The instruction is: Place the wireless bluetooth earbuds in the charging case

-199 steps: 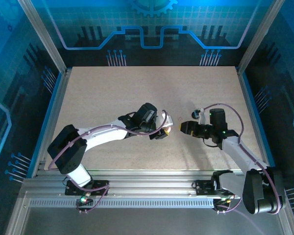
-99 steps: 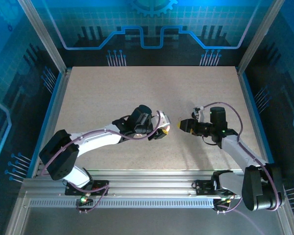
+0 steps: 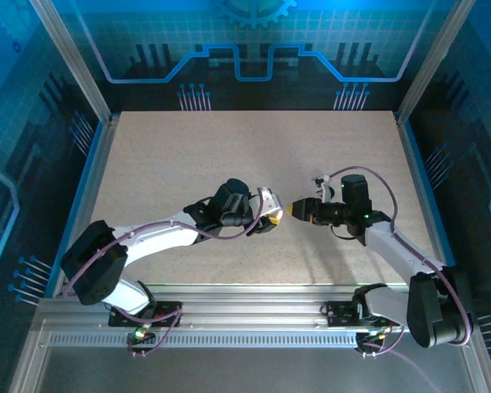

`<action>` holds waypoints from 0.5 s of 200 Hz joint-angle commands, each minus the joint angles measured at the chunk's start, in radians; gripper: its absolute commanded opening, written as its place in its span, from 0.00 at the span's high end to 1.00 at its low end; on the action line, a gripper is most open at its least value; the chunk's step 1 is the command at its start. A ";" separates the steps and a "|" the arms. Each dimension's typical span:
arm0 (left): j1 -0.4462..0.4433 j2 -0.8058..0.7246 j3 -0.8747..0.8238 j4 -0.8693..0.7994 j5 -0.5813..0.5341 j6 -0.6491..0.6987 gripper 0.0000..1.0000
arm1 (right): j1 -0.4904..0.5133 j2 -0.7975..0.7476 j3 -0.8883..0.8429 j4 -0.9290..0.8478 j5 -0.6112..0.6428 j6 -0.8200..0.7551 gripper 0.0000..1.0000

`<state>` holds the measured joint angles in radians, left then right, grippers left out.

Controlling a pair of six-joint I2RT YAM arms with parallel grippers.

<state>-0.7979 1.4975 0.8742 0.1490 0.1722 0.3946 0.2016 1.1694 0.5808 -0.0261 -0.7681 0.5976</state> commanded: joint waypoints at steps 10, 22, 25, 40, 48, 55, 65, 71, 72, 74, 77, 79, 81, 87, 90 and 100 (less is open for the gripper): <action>-0.014 0.004 0.006 0.048 0.013 0.025 0.55 | 0.022 0.013 0.015 0.064 -0.048 0.044 0.45; -0.015 0.010 0.012 0.050 0.015 0.027 0.55 | 0.028 0.010 0.010 0.083 -0.062 0.055 0.46; -0.015 0.011 0.013 0.050 0.015 0.029 0.55 | 0.028 0.008 0.009 0.087 -0.064 0.058 0.46; -0.015 0.018 0.021 0.045 0.015 0.030 0.54 | 0.035 -0.010 0.004 0.091 -0.066 0.063 0.46; -0.017 0.022 0.026 0.040 0.012 0.030 0.55 | 0.036 -0.022 0.004 0.089 -0.062 0.064 0.46; -0.017 0.024 0.028 0.037 0.010 0.033 0.54 | 0.036 -0.033 0.004 0.082 -0.058 0.064 0.46; -0.017 0.026 0.031 0.030 0.008 0.036 0.55 | 0.038 -0.047 0.004 0.078 -0.052 0.068 0.46; -0.018 0.026 0.032 0.028 0.007 0.036 0.54 | 0.038 -0.053 0.005 0.076 -0.050 0.070 0.46; -0.018 0.026 0.034 0.027 0.007 0.036 0.54 | 0.039 -0.054 0.005 0.076 -0.050 0.070 0.46; -0.019 0.026 0.034 0.025 0.006 0.038 0.55 | 0.040 -0.055 0.007 0.075 -0.049 0.070 0.46; -0.019 0.026 0.034 0.024 0.006 0.038 0.55 | 0.041 -0.057 0.007 0.073 -0.048 0.069 0.46; -0.019 0.025 0.035 0.024 0.006 0.038 0.54 | 0.042 -0.057 0.009 0.072 -0.049 0.068 0.46; -0.018 0.024 0.036 0.024 0.005 0.038 0.55 | 0.043 -0.058 0.011 0.069 -0.049 0.066 0.46; -0.019 0.022 0.036 0.024 0.006 0.039 0.54 | 0.045 -0.057 0.019 0.054 -0.052 0.054 0.47; -0.018 0.021 0.036 0.024 0.006 0.039 0.55 | 0.046 -0.056 0.023 0.045 -0.052 0.048 0.47; -0.020 0.018 0.036 0.024 0.006 0.040 0.55 | 0.052 -0.051 0.033 0.026 -0.040 0.039 0.48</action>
<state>-0.8089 1.5188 0.8745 0.1658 0.1726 0.4099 0.2306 1.1248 0.5816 0.0299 -0.7982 0.6544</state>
